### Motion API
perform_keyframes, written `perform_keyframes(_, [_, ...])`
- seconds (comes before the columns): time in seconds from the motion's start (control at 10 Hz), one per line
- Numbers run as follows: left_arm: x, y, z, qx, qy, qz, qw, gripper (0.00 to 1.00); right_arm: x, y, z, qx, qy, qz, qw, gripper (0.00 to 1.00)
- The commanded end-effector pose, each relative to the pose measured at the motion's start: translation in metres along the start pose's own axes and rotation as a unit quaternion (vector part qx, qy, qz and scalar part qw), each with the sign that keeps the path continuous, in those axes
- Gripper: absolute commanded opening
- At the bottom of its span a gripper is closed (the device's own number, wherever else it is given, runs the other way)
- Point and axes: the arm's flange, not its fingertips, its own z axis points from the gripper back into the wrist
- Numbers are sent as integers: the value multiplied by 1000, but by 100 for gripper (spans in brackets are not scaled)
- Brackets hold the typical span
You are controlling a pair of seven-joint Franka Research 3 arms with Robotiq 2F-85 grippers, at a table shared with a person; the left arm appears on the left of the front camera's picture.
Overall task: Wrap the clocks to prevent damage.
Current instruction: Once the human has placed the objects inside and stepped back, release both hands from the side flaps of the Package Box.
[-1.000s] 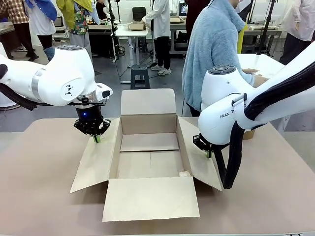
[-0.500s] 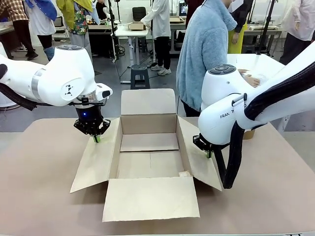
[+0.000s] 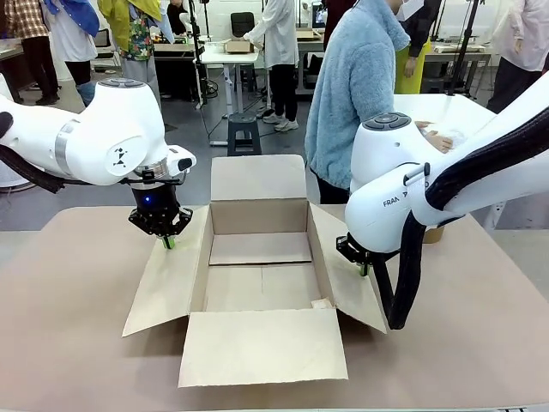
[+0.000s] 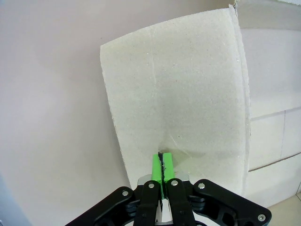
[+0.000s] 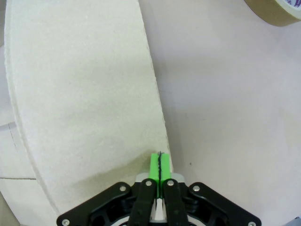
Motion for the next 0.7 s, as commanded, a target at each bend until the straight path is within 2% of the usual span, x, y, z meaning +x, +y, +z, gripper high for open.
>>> perform_keyframes(0.0, [2, -1, 0, 6, 2, -5, 1000, 0, -2, 1, 0, -9, -2, 0, 1000, 1])
perform_keyframes(0.6, [2, -1, 0, 6, 2, -5, 1000, 0, -2, 1, 0, -9, -2, 0, 1000, 1])
